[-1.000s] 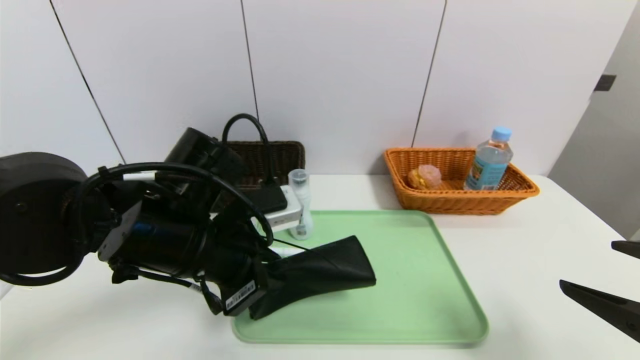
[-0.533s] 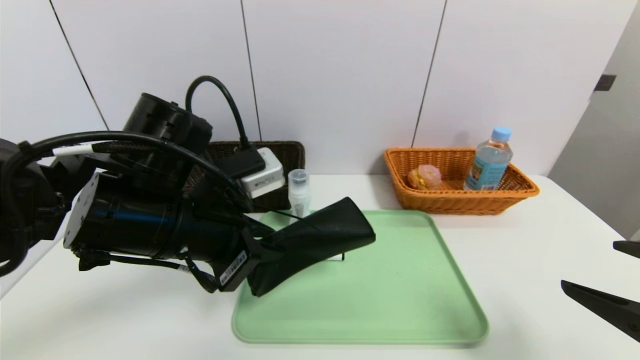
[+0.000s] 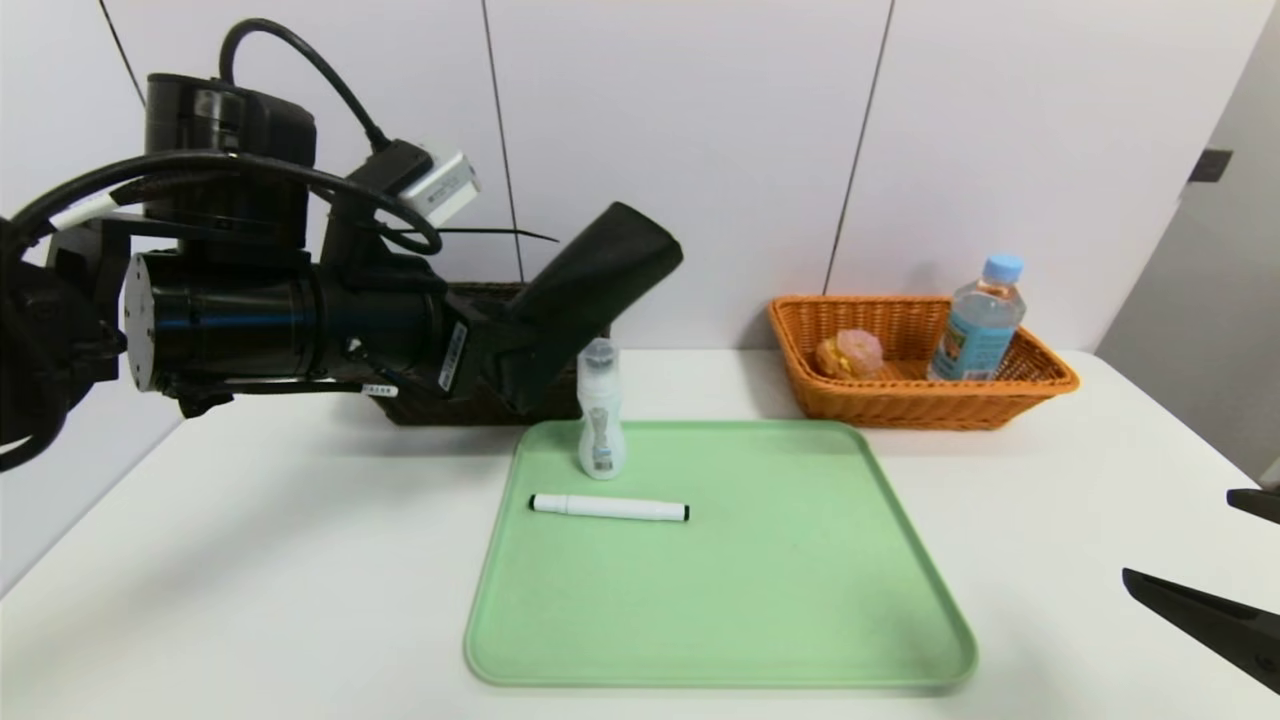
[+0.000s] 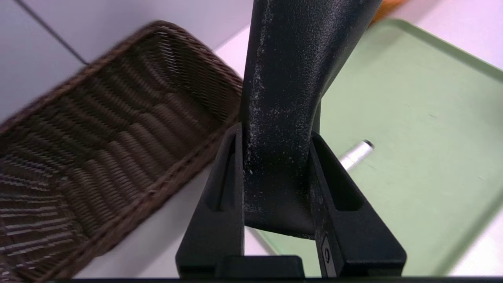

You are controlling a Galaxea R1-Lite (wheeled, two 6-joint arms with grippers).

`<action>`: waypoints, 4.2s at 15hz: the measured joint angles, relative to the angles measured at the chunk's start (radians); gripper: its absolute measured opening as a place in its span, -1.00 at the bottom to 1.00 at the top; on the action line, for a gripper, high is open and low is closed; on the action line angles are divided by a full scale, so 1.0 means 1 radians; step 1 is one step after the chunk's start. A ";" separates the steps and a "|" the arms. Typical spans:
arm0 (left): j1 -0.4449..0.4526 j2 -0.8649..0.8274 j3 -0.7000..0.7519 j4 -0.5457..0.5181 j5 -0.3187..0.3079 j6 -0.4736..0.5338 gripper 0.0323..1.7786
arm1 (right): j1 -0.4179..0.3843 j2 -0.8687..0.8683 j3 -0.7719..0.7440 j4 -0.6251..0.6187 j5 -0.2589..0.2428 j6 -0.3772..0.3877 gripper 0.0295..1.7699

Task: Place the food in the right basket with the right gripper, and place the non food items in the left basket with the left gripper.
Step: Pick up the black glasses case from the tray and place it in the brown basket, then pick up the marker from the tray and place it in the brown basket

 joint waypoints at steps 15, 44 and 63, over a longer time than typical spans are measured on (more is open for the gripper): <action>0.351 0.375 -0.127 -0.416 0.051 -0.089 -0.49 | 0.000 0.010 0.005 0.000 0.004 0.001 0.93; 0.270 0.198 -0.158 -0.369 -0.033 -0.082 0.77 | 0.000 -0.019 0.003 0.010 -0.005 0.001 0.93; -0.046 0.116 0.173 0.123 -0.086 0.538 0.90 | 0.001 -0.067 -0.011 0.005 0.072 0.004 0.93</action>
